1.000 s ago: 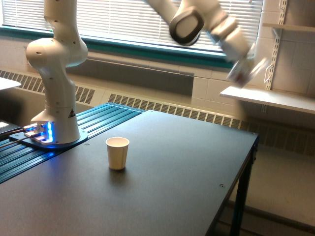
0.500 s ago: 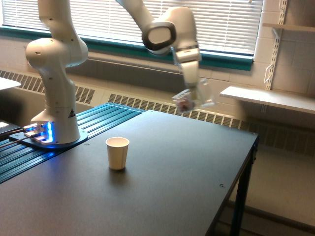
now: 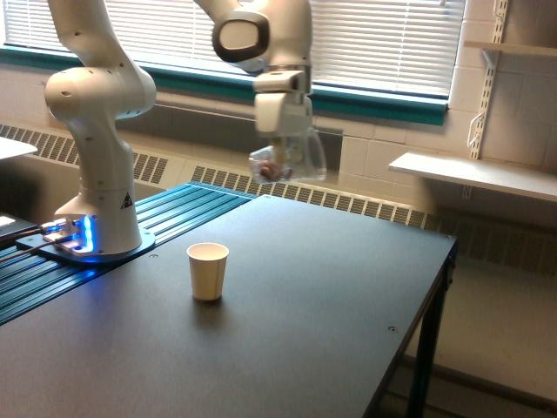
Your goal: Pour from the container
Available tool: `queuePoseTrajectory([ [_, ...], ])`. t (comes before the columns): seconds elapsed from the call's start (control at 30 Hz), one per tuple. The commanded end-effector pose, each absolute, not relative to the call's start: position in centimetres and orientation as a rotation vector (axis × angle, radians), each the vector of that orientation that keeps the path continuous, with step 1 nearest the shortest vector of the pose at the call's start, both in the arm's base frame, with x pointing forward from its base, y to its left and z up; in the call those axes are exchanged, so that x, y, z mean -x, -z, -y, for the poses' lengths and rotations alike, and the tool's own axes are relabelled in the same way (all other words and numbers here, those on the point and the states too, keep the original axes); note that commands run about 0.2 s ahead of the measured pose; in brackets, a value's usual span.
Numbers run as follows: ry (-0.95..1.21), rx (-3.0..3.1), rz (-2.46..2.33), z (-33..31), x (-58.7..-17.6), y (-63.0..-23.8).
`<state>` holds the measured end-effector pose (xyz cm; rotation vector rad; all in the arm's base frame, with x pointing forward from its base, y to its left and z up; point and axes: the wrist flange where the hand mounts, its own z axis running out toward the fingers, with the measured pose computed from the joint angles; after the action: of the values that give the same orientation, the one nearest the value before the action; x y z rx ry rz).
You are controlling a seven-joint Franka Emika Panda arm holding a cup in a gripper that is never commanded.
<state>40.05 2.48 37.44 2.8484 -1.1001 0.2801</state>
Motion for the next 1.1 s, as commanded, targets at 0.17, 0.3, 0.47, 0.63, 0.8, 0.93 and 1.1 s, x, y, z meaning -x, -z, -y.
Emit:
queuePoseTrajectory([
  [0.17, -0.097, -2.762, 1.314, -1.2, -36.9, -36.3],
  [0.3, -0.043, -2.749, 1.313, -1.4, -35.7, -36.1],
  [0.47, 0.049, -2.740, 1.341, -1.2, -34.1, -35.6],
  [0.63, 0.136, -2.741, 1.369, -0.5, -32.4, -35.2],
  [0.8, 0.195, -2.716, 1.363, 0.8, -30.6, -34.6],
  [0.93, 0.251, -2.686, 1.412, 2.4, -29.4, -34.4],
  [1.1, 0.307, -2.645, 1.449, 4.1, -28.3, -34.3],
])
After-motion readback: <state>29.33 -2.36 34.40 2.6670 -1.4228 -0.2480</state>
